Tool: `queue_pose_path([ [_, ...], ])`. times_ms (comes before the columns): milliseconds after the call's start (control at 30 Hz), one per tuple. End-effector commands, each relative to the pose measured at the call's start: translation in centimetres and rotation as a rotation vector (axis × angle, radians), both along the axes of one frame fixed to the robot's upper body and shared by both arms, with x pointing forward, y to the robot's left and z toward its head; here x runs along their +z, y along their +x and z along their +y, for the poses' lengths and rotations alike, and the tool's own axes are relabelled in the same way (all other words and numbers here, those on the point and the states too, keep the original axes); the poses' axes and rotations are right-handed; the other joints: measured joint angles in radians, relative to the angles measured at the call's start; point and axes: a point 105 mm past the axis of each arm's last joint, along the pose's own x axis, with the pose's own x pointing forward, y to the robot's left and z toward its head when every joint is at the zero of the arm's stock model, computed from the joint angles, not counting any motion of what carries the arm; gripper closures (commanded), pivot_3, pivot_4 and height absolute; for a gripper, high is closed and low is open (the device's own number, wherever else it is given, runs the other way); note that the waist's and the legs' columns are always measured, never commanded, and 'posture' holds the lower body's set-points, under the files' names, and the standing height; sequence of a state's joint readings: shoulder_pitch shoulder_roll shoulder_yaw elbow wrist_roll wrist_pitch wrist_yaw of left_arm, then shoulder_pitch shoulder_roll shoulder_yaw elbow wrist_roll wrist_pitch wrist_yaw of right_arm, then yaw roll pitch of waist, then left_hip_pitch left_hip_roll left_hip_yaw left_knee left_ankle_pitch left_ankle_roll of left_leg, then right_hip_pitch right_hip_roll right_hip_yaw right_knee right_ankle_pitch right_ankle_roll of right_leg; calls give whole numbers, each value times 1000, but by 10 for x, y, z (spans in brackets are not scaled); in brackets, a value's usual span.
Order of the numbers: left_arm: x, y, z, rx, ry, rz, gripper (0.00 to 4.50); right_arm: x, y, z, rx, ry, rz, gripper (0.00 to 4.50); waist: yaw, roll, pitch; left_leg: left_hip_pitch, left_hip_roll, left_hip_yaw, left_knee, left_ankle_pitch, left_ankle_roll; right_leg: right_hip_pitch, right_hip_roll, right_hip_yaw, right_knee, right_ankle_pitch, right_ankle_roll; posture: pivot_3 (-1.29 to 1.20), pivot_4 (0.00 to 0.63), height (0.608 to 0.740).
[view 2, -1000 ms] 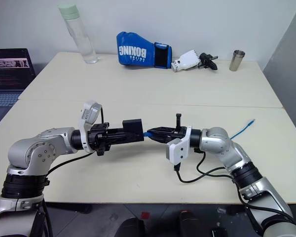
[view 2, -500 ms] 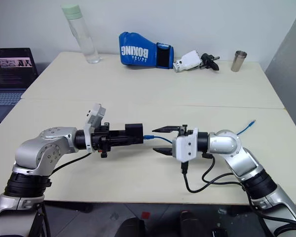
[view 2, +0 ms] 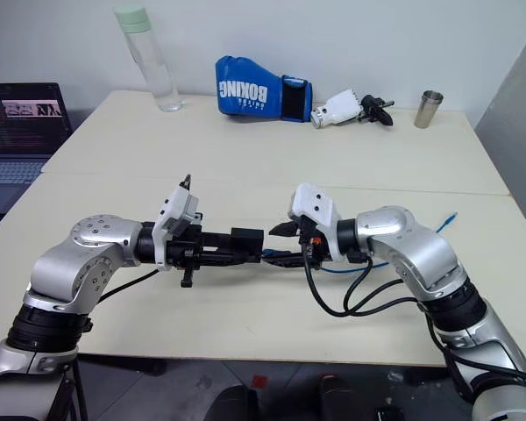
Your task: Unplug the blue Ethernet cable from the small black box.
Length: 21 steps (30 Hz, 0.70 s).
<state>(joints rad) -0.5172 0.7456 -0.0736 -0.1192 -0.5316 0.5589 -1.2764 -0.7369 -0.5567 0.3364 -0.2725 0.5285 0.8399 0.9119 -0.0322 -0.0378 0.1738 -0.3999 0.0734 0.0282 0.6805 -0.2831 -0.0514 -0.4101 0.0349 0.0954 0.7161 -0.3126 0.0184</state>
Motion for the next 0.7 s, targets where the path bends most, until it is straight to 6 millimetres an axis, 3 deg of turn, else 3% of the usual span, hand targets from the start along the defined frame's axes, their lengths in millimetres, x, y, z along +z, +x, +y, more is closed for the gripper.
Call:
queue_pose_path([
  [33, 14, -3, -3, -20, -6, -64, 3718, 14, -5, 3, 35, 16, 5, 1754, 0, 0, 0, 0, 0, 0, 0, 0, 0, 0, 0, 0, 0, 0, 0, 0, 150, 740],
  [700, 14, -6, -3, -28, 7, -65, 3718, 9, 2, 6, 77, -14, 66, 1754, 0, 0, 0, 0, 0, 0, 0, 0, 0, 0, 0, 0, 0, 0, 0, 0, 150, 740],
])
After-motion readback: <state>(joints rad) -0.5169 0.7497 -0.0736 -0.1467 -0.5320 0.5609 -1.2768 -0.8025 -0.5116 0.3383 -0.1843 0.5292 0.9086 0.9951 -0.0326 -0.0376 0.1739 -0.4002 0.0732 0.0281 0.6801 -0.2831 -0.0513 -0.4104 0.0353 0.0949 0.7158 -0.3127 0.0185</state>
